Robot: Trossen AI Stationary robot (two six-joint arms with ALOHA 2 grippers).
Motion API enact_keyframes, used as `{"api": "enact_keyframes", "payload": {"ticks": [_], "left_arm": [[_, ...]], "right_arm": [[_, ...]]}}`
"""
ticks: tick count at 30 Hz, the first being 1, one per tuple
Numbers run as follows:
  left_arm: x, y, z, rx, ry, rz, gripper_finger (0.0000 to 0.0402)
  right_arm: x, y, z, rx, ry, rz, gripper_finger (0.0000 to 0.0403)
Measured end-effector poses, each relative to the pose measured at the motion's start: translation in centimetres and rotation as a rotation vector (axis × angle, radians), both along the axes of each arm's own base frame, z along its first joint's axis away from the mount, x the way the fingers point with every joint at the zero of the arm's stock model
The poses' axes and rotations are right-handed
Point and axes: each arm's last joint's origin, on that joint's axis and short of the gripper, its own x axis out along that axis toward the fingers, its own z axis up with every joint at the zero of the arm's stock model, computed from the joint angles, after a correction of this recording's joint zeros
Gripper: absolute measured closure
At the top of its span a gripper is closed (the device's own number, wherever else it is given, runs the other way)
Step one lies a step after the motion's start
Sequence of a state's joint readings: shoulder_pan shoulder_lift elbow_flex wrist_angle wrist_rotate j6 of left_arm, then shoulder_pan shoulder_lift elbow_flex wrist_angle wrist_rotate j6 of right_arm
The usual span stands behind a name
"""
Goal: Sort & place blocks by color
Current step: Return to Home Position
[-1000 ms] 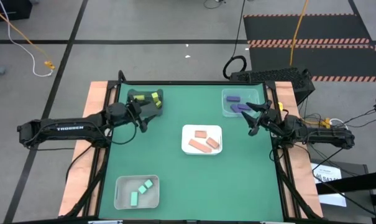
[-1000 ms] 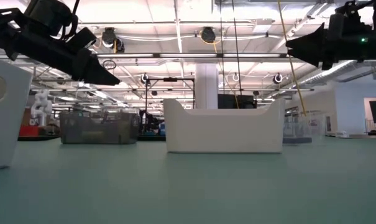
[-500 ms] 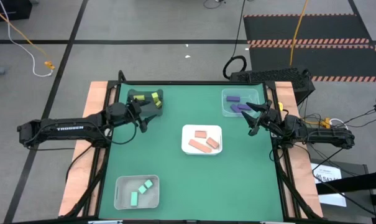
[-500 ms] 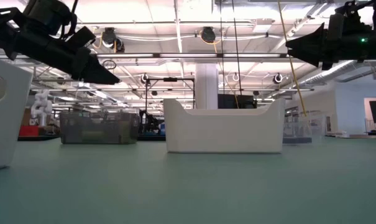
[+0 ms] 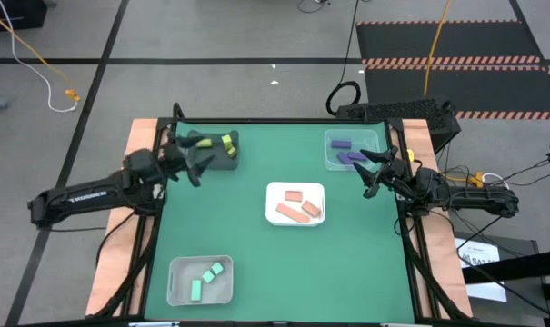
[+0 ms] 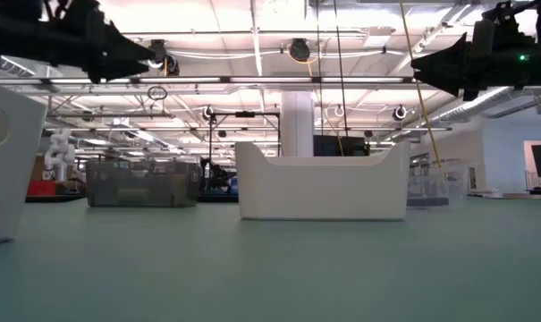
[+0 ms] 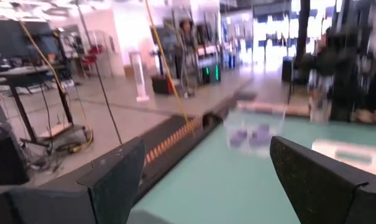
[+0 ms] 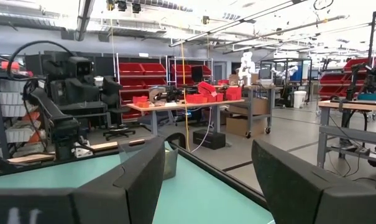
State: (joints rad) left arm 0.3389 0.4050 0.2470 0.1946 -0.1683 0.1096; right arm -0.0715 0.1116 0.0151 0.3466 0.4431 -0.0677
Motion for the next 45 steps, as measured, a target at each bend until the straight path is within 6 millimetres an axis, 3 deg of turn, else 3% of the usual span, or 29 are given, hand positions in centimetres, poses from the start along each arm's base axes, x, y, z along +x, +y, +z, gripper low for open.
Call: {"api": "enact_keyframes", "payload": {"ticks": [9,21,34,45], "left_arm": [[-2.3,-0.7,1.1,-0.072,-0.176,-0.003,0.0055],[-3.7,-0.9,0.8,-0.167,-0.222,0.018,0.0055],[-3.4,-0.6,-3.3,-0.229,-0.191,0.048,0.0055],[-2.8,-0.3,-6.2,-0.125,-0.053,0.060,0.0055]], "right_arm": [[0.0,0.0,0.0,0.000,0.000,0.000,0.0168],[0.0,0.0,0.0,0.000,0.000,0.000,0.0168],[0.0,0.0,0.0,0.000,0.000,0.000,0.0168],[0.0,0.0,0.0,0.000,0.001,0.000,0.0168]]}}
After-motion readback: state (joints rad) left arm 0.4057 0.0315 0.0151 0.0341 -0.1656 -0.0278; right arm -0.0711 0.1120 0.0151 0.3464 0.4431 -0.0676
